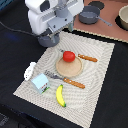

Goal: Interact with the objects in diverse but meaningful ways.

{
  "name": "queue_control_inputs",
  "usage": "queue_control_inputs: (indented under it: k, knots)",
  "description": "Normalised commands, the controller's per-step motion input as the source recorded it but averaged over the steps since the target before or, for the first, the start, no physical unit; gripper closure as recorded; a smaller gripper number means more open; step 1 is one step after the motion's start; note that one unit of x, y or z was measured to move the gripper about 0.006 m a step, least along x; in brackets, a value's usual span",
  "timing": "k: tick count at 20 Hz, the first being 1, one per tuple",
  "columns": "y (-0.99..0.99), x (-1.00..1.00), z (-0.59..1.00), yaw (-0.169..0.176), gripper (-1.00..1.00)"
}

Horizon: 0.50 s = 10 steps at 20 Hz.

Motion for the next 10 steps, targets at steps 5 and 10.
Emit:
queue_control_inputs:
  k: [5, 10]
  knots:
    - [0.06, 0.62, 0.11, 0.123, -1.00]
    - [-0.08, 0.89, 0.14, 0.024, -1.00]
